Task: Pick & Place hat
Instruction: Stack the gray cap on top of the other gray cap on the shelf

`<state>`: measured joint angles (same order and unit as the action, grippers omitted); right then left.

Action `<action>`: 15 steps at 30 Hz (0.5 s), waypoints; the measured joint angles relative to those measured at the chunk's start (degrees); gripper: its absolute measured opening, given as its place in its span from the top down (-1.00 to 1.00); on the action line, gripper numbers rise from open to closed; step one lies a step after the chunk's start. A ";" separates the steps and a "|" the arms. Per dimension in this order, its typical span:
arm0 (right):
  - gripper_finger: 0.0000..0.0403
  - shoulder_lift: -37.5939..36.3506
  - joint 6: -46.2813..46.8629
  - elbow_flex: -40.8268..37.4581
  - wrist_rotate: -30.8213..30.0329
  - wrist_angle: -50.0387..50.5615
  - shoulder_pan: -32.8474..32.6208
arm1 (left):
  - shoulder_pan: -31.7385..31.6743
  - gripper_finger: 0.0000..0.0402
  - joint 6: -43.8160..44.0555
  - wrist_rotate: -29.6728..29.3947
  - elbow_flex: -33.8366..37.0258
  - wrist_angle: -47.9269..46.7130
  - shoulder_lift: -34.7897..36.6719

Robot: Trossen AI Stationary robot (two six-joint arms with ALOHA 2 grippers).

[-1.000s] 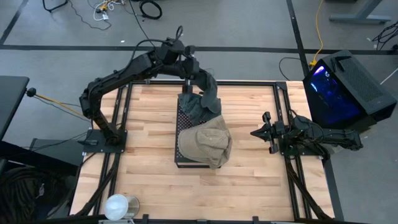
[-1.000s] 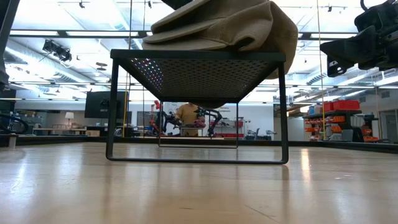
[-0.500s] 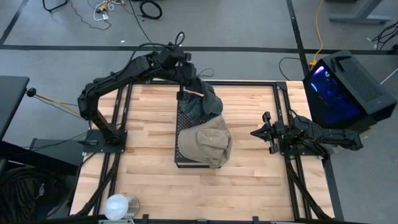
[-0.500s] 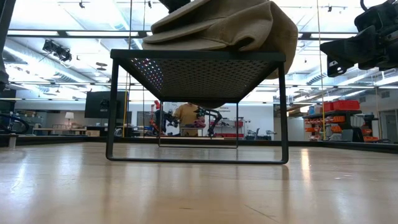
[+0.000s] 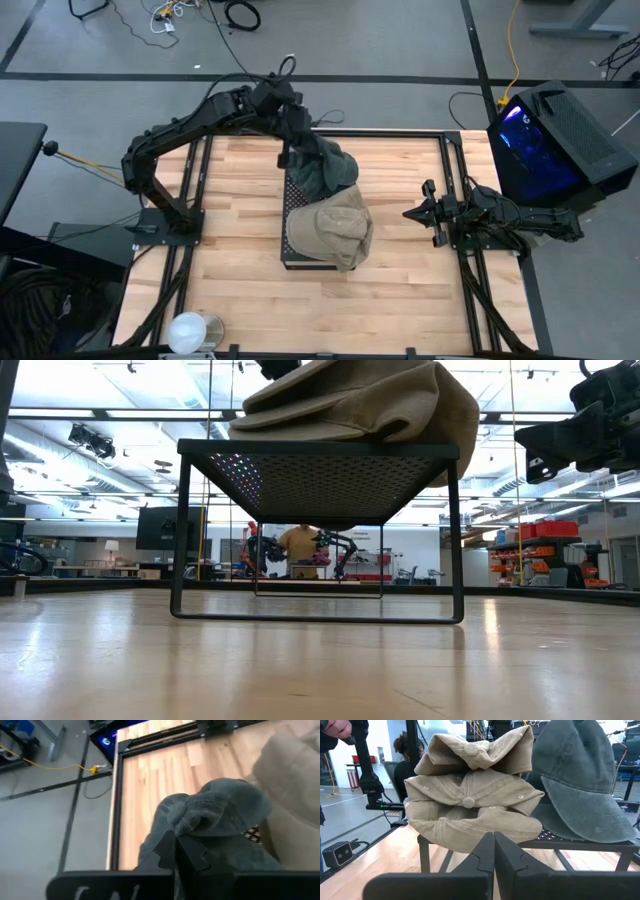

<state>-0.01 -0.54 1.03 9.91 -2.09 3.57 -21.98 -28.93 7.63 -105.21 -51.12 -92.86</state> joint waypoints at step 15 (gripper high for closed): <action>0.96 0.00 -0.01 -0.01 0.00 0.00 0.01 | 0.11 0.98 4.59 3.16 0.00 -12.73 0.41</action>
<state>-0.01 -0.54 1.03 9.92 -2.09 3.58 -21.86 -24.34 10.79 -105.21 -63.85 -92.45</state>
